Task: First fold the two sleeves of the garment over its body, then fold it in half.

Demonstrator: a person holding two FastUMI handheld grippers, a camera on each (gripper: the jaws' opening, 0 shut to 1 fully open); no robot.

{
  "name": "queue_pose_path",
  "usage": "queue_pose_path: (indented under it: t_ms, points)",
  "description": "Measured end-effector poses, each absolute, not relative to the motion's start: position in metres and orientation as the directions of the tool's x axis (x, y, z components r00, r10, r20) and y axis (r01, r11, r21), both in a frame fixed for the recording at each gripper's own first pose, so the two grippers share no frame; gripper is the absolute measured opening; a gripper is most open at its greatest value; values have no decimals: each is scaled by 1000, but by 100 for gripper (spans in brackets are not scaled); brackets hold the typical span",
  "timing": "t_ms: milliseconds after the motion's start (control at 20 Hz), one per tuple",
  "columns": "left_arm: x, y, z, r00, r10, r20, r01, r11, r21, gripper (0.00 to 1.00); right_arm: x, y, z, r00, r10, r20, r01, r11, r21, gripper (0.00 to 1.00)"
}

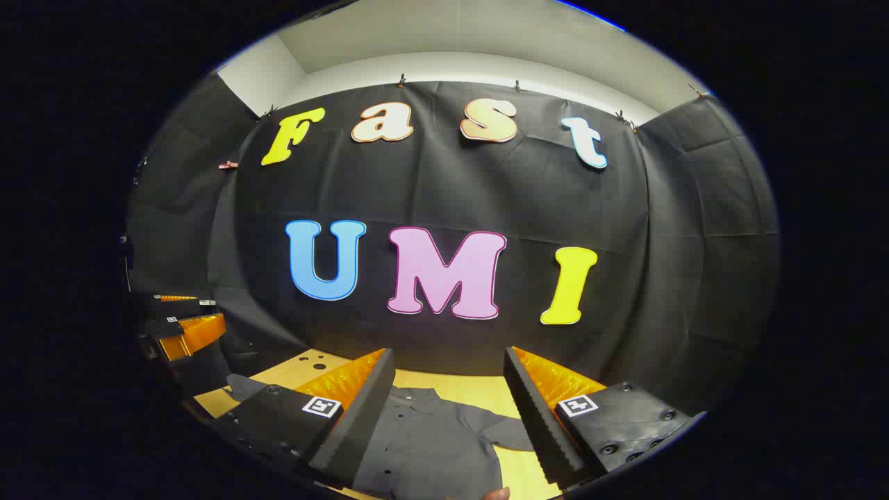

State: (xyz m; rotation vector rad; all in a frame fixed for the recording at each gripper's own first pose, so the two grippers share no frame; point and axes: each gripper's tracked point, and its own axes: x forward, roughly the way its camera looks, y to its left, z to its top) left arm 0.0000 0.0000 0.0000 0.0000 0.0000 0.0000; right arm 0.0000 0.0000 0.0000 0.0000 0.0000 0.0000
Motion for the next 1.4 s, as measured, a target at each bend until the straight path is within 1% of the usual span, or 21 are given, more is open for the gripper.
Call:
queue_pose_path:
  t_ms: [600,850,1000,1150,1400]
  points:
    - [0,-11,-2,1000,-8,-3,8,1000,2,95,-6,-13,-1,1000,-28,-8,28,1000,1,97]
    - [2,-27,-3,1000,-28,-2,28,1000,-3,95,-5,-33,-3,999,-51,-11,51,999,-11,97]
    - [7,-45,-3,999,-46,-4,46,999,-8,95,-6,-71,-12,994,-100,-39,98,994,-42,97]
    - [15,-74,-1,997,-76,0,76,997,-18,95,-6,-131,-24,982,-173,-71,169,984,-54,97]
    - [35,-133,4,994,-109,0,109,994,-29,95,-3,-244,-73,947,-280,-160,270,960,-80,98]
